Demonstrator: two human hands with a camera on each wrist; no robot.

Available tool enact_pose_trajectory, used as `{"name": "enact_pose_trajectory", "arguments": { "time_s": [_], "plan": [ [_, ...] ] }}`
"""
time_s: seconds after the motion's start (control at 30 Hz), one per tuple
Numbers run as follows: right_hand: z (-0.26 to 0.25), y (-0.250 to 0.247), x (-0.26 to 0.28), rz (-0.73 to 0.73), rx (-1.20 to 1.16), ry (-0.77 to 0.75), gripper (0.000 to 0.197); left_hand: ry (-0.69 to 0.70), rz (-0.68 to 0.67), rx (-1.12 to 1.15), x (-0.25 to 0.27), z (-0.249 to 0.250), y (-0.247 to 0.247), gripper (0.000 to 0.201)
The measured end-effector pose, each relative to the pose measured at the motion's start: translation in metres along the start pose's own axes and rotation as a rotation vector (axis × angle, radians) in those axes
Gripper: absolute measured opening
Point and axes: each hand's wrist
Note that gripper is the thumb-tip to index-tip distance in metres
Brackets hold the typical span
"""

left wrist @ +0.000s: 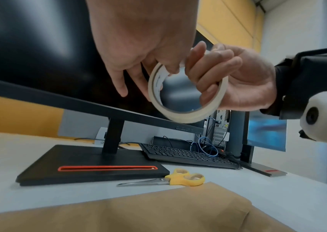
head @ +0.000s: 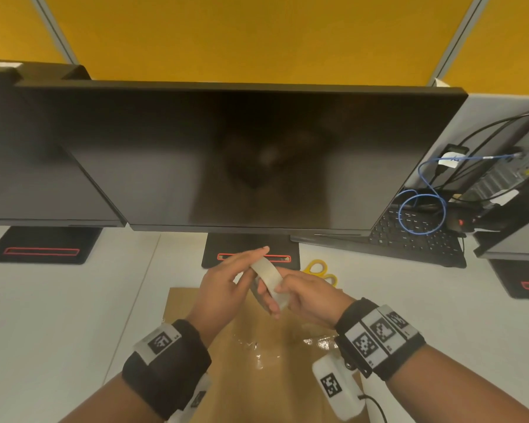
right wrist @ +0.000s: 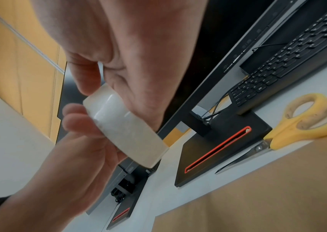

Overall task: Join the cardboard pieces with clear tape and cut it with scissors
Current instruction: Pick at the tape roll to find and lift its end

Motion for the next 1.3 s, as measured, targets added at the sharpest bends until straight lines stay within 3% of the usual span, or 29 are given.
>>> {"name": "enact_pose_trajectory", "arguments": {
  "time_s": [0.23, 0.47, 0.87, 1.13, 1.3],
  "plan": [
    [-0.001, 0.006, 0.006, -0.029, -0.043, -0.032, 0.033, -0.052, -0.019, 0.062, 0.002, -0.003, 0.003, 0.059],
    [-0.003, 0.001, 0.006, -0.057, -0.091, -0.010, 0.032, 0.047, -0.010, -0.082, 0.006, -0.005, 0.002, 0.069],
    [-0.004, 0.007, 0.011, -0.032, -0.064, -0.053, 0.035, -0.048, 0.006, 0.059, 0.009, -0.009, 0.003, 0.061],
    [-0.010, 0.000, 0.013, 0.051, 0.003, 0.011, 0.028, 0.024, -0.037, -0.010, 0.006, -0.010, -0.003, 0.061],
    [-0.005, -0.003, 0.013, -0.007, 0.008, -0.011, 0.031, 0.017, -0.059, 0.021, 0.003, -0.009, -0.004, 0.058]
  ]
}}
Point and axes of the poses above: each hand's wrist, its own x-axis away from the middle knuckle, its own y-axis out of the palm, z = x × y, and after that the axes turned 3 degrees about -x, right-handed
